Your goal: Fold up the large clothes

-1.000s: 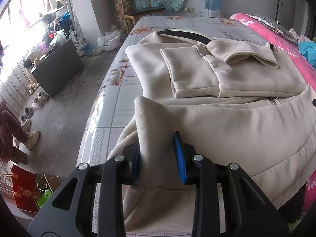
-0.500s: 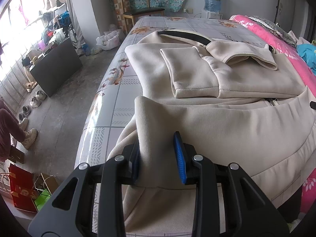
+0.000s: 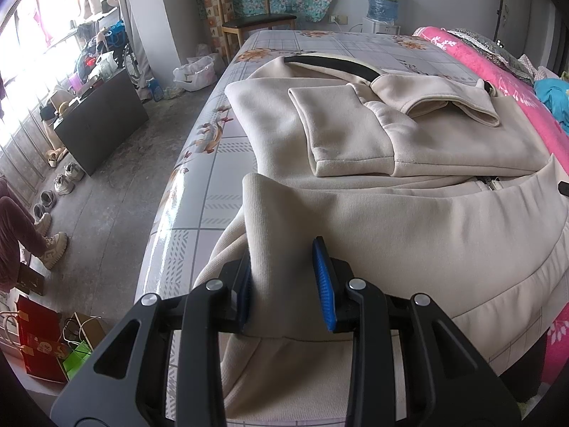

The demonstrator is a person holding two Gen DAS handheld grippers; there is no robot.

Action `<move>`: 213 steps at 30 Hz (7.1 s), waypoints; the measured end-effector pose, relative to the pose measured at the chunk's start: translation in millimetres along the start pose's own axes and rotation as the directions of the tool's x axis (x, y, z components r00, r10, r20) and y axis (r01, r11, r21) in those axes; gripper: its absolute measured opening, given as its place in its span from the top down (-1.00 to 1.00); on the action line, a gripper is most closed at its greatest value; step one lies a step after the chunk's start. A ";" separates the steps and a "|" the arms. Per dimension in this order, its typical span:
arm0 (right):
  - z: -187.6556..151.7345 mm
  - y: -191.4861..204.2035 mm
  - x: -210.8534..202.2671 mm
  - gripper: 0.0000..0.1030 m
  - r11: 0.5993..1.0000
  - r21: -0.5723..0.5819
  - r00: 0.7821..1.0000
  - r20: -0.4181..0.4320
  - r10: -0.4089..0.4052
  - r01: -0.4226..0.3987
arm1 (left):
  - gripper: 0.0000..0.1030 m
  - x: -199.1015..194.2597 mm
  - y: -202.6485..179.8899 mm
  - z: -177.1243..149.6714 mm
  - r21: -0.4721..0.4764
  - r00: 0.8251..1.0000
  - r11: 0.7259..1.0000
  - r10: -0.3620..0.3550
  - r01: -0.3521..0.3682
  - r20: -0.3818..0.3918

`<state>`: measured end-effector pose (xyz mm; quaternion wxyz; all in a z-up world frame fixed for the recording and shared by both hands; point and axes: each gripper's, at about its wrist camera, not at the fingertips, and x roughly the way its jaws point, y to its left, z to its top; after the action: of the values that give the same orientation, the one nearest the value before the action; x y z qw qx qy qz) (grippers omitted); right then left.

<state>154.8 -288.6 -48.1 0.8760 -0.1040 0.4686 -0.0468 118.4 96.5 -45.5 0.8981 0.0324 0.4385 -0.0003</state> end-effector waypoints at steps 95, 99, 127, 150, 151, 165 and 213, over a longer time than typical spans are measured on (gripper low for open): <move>-10.1 -7.0 -70.7 0.87 0.996 0.092 0.976 0.215 -0.020 0.000 | 0.89 -46.9 -6.0 1.7 0.036 0.991 0.998 0.038 -0.042 0.127; -12.4 -9.2 -81.1 0.87 0.995 0.095 0.969 0.244 -0.025 0.002 | 0.89 -61.9 -5.6 3.3 0.020 0.986 0.999 0.038 -0.042 0.162; 131.0 -58.9 -48.5 0.87 0.977 0.150 0.890 0.451 0.070 -0.153 | 0.89 -58.4 38.3 151.8 -0.045 0.916 0.990 -0.107 0.135 0.387; 45.6 -52.7 12.9 0.51 0.947 0.118 0.950 0.135 0.281 -0.297 | 0.32 47.6 41.2 113.2 -0.076 0.942 0.939 -0.336 0.335 -0.004; 38.0 -52.9 20.4 0.51 0.952 0.128 0.959 0.103 0.265 -0.277 | 0.32 56.5 40.5 104.2 -0.081 0.950 0.948 -0.311 0.307 -0.034; 5.0 -44.4 -34.8 0.18 0.929 0.237 0.956 0.149 0.253 -0.283 | -0.21 -4.7 40.7 70.0 -0.089 0.956 0.953 -0.284 0.290 0.070; -17.8 97.2 -108.8 -0.88 0.976 0.162 0.972 0.206 0.109 -0.143 | -0.84 -82.5 -81.5 11.1 -0.076 0.998 0.997 0.009 -0.004 0.063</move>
<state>78.0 -176.9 8.5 0.9249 -0.0005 0.3796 -0.0215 74.0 12.2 21.7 0.9122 -0.0003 0.4094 0.0181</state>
